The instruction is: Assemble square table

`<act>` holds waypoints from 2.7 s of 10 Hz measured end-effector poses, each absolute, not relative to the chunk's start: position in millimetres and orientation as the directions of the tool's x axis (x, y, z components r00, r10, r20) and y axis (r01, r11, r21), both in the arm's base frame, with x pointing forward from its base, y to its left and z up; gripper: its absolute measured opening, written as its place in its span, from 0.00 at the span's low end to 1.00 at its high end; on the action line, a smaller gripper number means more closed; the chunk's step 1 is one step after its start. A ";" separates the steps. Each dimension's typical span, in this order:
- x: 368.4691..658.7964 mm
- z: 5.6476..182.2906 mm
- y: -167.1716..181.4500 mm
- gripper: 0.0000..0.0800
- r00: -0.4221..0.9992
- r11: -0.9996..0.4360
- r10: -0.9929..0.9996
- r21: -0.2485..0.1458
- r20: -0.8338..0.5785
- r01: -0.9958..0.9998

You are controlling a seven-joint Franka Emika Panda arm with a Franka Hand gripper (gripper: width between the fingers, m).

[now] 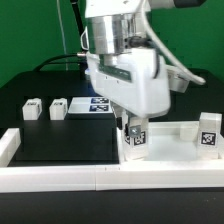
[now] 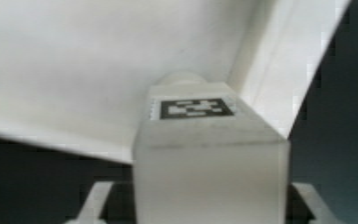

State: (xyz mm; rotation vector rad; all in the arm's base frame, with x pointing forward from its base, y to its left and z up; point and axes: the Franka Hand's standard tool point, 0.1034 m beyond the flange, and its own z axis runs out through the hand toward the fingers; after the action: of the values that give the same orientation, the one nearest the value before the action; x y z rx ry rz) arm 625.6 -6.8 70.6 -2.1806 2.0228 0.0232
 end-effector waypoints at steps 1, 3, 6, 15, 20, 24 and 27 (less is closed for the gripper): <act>624.3 69.9 -8.5 0.36 -0.042 0.059 -0.986 -0.103 -0.159 -0.993; 623.6 69.9 -8.9 0.36 -0.122 0.138 -0.979 -0.088 -0.166 -0.987; 622.1 71.6 4.9 0.67 0.198 -0.190 -0.977 -0.099 -0.074 -0.977; 624.9 70.5 -5.8 0.81 0.949 -0.949 -0.307 -0.089 0.069 -0.301; 624.1 69.2 -5.0 0.36 0.868 -0.866 -0.495 -0.101 0.047 -0.489; 626.1 69.0 -3.1 0.36 0.652 -0.648 -0.758 -0.101 -0.010 -0.755; 630.5 68.3 -1.0 0.36 0.187 -0.184 -0.977 -0.039 -0.105 -0.982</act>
Offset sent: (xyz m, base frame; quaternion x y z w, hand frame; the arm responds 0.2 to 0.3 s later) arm 0.0000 0.0000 0.0000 0.0000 0.0000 0.0650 0.9979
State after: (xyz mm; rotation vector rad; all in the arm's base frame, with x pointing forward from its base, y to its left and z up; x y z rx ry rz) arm 630.5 -1.0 68.3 -2.3435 1.9414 0.0851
